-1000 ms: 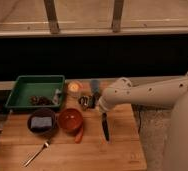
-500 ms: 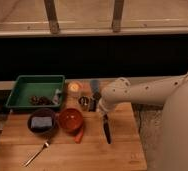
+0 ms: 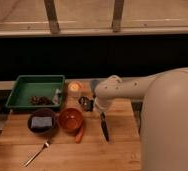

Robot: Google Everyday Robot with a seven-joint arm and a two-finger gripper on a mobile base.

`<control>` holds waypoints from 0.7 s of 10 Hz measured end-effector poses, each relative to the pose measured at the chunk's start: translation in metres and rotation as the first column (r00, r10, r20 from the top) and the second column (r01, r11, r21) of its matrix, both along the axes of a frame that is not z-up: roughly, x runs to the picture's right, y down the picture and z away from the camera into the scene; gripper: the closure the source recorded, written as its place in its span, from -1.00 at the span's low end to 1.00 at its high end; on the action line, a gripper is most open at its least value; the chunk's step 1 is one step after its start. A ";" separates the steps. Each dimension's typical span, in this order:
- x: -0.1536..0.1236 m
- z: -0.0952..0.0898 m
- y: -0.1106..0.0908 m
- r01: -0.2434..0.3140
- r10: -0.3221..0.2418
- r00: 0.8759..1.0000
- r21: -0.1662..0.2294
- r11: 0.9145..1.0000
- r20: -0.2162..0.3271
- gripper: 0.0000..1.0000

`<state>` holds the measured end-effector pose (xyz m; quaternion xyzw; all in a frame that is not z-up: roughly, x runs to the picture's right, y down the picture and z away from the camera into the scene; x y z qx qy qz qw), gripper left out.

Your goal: Place brush in metal cup

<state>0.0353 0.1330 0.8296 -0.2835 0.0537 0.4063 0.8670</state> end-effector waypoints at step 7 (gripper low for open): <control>-0.011 -0.005 -0.028 0.043 -0.044 0.999 0.054 0.998 0.017 0.89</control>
